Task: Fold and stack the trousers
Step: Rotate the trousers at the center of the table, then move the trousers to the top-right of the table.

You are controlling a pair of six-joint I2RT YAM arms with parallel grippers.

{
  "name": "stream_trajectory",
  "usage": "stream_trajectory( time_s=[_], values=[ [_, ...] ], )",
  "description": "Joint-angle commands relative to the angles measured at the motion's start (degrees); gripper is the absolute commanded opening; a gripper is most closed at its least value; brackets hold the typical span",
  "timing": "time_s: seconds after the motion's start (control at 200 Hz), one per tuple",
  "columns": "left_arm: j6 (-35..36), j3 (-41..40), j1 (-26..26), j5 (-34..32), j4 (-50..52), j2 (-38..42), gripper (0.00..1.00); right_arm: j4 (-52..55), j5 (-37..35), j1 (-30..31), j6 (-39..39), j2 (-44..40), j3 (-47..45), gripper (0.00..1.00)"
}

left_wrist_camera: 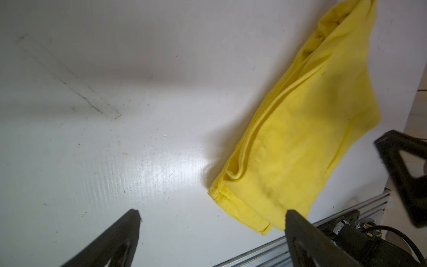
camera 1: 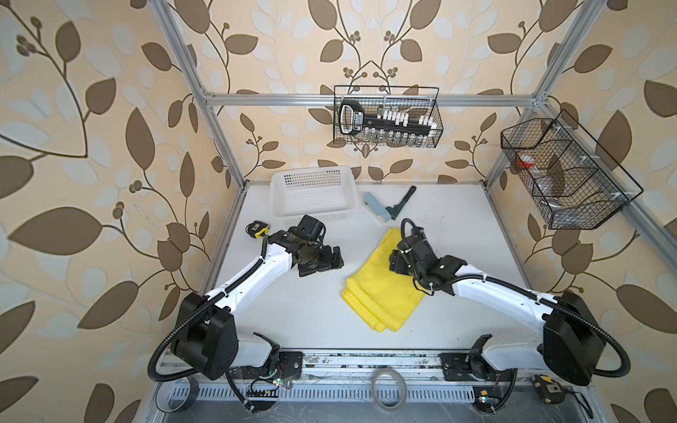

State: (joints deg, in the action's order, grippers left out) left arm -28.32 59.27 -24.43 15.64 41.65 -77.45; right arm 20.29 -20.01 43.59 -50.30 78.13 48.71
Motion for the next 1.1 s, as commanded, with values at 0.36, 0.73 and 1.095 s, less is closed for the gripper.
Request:
stream_trajectory(
  time_s=[0.36, 0.73, 1.095],
  values=[
    [3.91, -0.29, 2.73, 10.18, -8.33, 3.30, 0.99, 0.28, -3.99, -2.19, -6.18, 18.53, 0.16, 0.85],
    [4.41, -2.77, 7.49, 12.83, -6.98, 4.76, 0.99, 5.51, 2.40, -23.02, 15.27, 17.95, 4.21, 0.85],
    [4.97, -3.23, 8.69, 13.45, -6.06, 4.29, 0.99, 8.50, 10.36, -36.37, 29.39, 26.58, 16.19, 0.82]
  ],
)
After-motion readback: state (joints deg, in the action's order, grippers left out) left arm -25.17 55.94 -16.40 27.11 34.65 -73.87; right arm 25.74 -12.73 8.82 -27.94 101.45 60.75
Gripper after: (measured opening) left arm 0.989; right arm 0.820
